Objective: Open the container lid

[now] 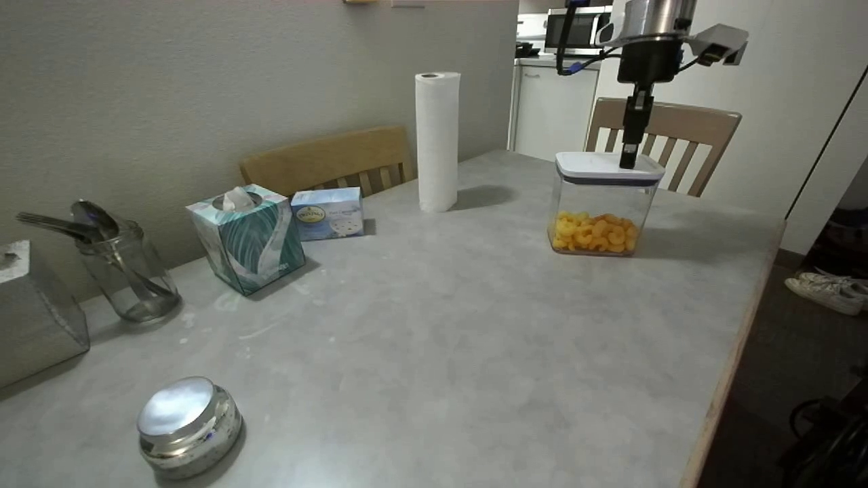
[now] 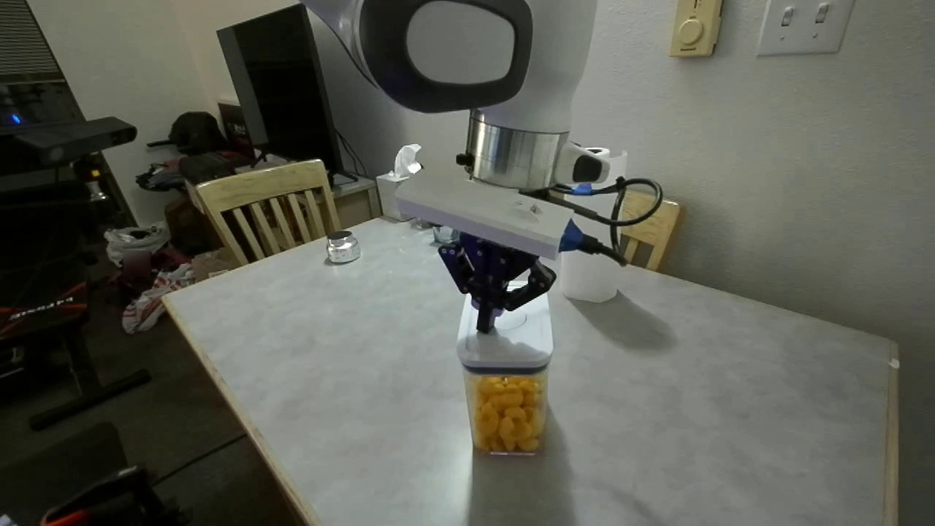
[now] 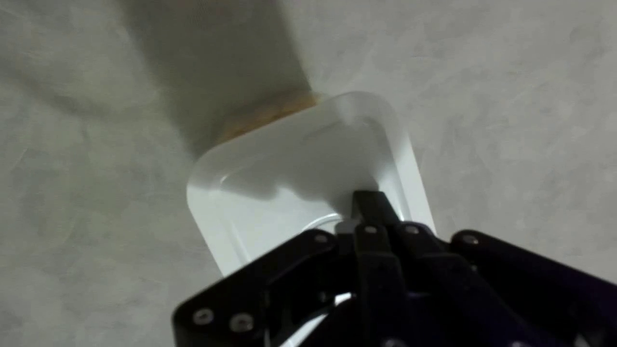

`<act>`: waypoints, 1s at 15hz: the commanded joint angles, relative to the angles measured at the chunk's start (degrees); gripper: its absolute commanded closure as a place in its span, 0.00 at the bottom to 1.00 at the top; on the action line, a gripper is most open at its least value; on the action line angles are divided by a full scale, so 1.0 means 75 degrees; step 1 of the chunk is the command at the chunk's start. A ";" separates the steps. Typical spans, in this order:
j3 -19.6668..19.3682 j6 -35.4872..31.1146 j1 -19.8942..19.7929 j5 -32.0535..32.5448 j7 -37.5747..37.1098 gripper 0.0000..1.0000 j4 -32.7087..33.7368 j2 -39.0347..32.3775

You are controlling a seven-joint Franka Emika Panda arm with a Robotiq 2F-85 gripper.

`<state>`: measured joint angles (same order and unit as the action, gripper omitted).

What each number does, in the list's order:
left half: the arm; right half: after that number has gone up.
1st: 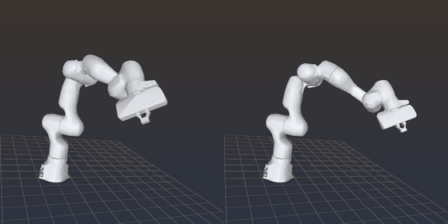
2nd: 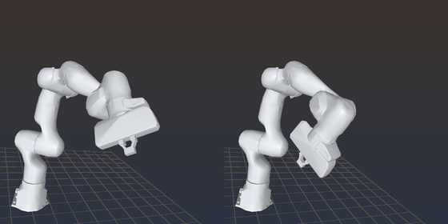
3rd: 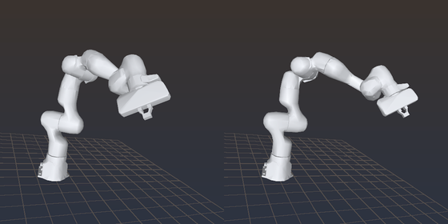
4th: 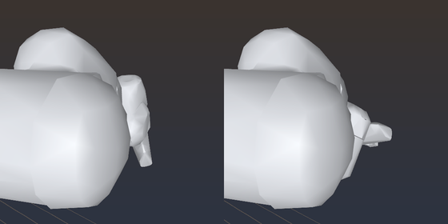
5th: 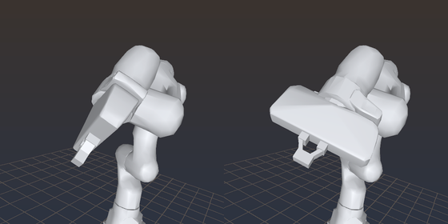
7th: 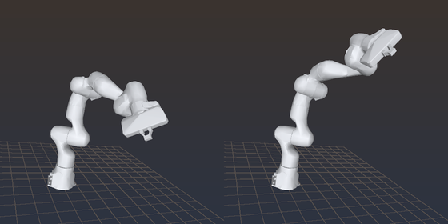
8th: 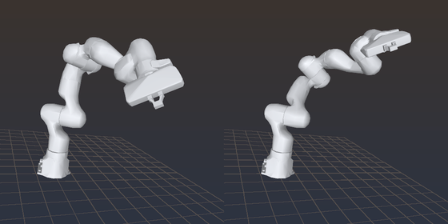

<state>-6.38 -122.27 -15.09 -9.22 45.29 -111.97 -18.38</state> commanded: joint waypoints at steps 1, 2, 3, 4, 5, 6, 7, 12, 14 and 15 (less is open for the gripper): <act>0.0078 -0.0423 -0.0108 -0.0034 0.0280 1.00 0.0087 -0.0136; 0.0078 -0.0508 -0.0113 -0.0020 0.0312 1.00 0.0122 -0.0124; 0.0080 -0.0604 -0.0119 -0.0010 0.0340 1.00 0.0159 -0.0124; 0.0080 -0.0693 -0.0123 -0.0002 0.0364 1.00 0.0198 -0.0131; 0.0076 -0.0775 -0.0120 0.0016 0.0366 1.00 0.0218 -0.0129; 0.0080 -0.0798 -0.0123 0.0021 0.0380 1.00 0.0251 -0.0113; 0.0084 -0.0844 -0.0128 0.0010 0.0394 1.00 0.0277 -0.0106; 0.0160 -0.0947 -0.0213 -0.0365 0.0412 1.00 0.0246 -0.0339; 0.0227 -0.0955 -0.0254 -0.0603 0.0465 1.00 0.0187 -0.0588; 0.0271 -0.1002 -0.0288 -0.0726 0.0524 1.00 0.0181 -0.0764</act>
<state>-6.17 -128.42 -15.30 -11.93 46.87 -110.46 -20.61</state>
